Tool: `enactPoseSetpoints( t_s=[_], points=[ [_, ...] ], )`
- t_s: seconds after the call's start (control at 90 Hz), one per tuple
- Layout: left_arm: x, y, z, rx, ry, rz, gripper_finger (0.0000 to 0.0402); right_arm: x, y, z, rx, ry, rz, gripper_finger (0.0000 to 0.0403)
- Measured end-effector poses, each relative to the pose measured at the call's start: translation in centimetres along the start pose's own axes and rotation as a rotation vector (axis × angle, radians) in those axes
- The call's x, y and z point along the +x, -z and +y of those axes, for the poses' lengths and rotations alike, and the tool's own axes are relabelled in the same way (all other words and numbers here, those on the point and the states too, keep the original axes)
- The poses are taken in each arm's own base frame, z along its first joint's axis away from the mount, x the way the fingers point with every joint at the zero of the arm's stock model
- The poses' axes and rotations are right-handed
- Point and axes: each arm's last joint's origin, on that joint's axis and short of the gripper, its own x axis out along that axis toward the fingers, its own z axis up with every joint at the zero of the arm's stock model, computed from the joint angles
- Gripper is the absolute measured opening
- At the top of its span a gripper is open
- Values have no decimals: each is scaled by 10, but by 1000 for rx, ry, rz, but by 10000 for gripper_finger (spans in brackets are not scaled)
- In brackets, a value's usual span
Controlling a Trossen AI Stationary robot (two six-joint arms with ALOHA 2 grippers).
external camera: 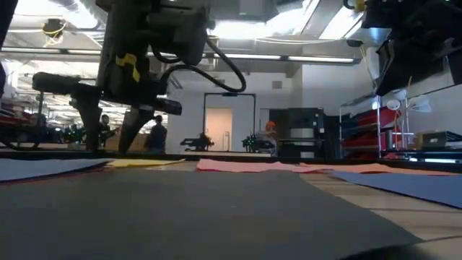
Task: Organize paper
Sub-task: Move the black paper from bottom left to bottom middle table
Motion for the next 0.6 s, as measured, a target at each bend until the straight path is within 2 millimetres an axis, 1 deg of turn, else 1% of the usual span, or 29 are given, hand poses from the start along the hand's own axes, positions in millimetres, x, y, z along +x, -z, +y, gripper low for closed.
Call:
enactPoseSetpoints(
  t_s=[0.2,0.422,0.6],
  points=[
    [4,-1,-1,16,-14,-17,151,0,0,0,0,0,0,1],
    [13,5,-7,18,17,23,151,0,0,0,0,0,0,1],
    [13,4,-9,32,-24,60,151,0,0,0,0,0,1,1]
  ],
)
